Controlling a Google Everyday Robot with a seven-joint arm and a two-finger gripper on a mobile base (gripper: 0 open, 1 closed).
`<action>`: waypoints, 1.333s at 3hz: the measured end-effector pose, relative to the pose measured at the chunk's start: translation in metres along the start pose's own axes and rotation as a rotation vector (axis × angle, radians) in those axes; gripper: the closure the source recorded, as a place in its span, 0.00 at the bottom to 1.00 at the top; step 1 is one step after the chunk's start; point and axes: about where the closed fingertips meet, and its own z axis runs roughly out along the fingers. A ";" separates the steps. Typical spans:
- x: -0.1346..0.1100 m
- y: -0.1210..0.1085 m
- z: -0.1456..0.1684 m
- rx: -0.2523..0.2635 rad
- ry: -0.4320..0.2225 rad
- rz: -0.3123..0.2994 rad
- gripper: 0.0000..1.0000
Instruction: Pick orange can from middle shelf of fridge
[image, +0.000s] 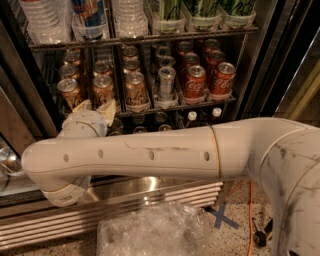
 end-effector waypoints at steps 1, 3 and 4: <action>0.000 0.000 0.000 -0.001 0.000 0.000 0.44; -0.006 0.007 0.039 0.003 -0.016 -0.002 0.24; -0.008 -0.004 0.048 0.048 -0.021 -0.007 0.42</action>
Offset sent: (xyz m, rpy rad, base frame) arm 0.0455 0.0052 0.0002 -0.0060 -0.0237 -0.0077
